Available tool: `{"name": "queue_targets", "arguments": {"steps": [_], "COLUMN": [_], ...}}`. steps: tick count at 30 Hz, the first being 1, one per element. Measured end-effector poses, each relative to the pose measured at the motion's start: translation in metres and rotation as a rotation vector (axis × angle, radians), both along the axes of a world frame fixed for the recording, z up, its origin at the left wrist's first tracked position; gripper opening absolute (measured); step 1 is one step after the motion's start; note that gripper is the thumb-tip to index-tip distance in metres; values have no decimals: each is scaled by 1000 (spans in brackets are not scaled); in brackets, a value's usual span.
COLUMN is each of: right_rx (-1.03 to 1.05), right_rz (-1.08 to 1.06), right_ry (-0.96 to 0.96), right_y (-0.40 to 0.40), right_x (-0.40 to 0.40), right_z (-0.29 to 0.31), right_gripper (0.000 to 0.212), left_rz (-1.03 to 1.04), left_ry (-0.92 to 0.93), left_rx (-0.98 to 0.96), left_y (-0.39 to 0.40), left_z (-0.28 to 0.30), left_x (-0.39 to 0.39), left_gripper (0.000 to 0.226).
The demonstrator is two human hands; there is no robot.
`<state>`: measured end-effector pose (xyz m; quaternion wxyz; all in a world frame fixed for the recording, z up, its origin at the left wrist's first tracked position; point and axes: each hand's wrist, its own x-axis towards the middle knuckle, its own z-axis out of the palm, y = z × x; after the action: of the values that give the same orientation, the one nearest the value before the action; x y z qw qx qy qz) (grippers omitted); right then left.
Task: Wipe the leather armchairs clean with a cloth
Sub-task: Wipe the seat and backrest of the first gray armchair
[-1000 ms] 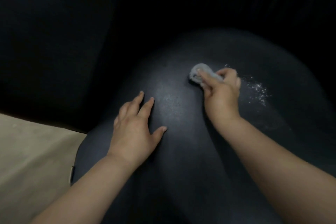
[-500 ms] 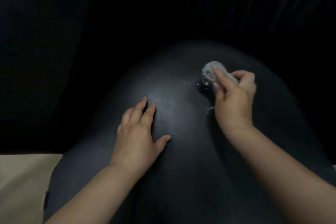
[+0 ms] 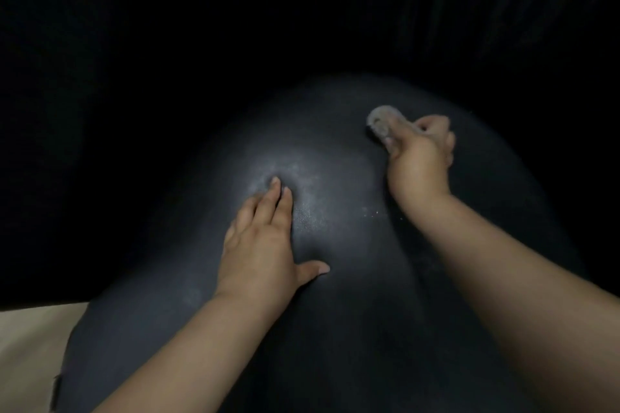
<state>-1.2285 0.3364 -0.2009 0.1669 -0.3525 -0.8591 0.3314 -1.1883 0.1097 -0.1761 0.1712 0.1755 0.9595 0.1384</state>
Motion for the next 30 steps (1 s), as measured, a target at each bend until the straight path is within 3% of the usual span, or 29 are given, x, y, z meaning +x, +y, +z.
{"name": "queue_targets", "arguments": {"steps": [2, 4, 7, 9, 11, 13, 14, 16, 18, 19, 21, 24, 27, 30], "right_rx": [-88, -71, 163, 212, 248, 148, 43, 52, 99, 138, 138, 155, 75, 126], "right_rz": [-46, 160, 535, 466, 230, 118, 145, 347, 538, 543, 345, 100, 203, 498], "right_ry": [-2, -1, -31, -44, -71, -70, -59, -97, -101, -84, -122, -164, -133, -114], "right_y": [-3, -33, -55, -30, 5, 20, 12, -12, -28, -25, 2, 33, -3, -44], "right_x": [-7, -4, 2, -3, -4, 4, 9, 23, 35, 38, 41, 57, 74, 91], "right_z": [1, -2, -11, -7, 1, 2, 3, -4, -7, -4, 2, 6, 5, 7], "right_gripper": [31, 33, 40, 39, 34, 24, 18, 15, 37, 38, 23, 32, 31, 39], "left_rz": [-11, -11, -19, -29, -32, -33, -35, -40, -38, -38, -38, -35, -33, -13], "left_ry": [22, 14, 11, 6, -5, -13, -16, -19, -21, -24, -27, -31, -37, -20], "left_rx": [-51, -80, -104, -110, -114, -123, -128, -136, -135, -131, -130, -130, -134, -129], "left_y": [1, 3, 5, 6, 7, 8, 9, 10, 10, 9, 9, 9, 11, 12], "left_z": [1, 0, -1, -3, -4, -5, -6, -6, -6, -5, -4, -4, -2, 1], "left_x": [-1, -3, -6, -8, -9, -10, -11, -12, -12, -12, -10, -9, -9, -5], "left_gripper": [118, 118, 117, 117, 117, 116, 116, 116, 115, 115, 115, 115, 115, 116]}}
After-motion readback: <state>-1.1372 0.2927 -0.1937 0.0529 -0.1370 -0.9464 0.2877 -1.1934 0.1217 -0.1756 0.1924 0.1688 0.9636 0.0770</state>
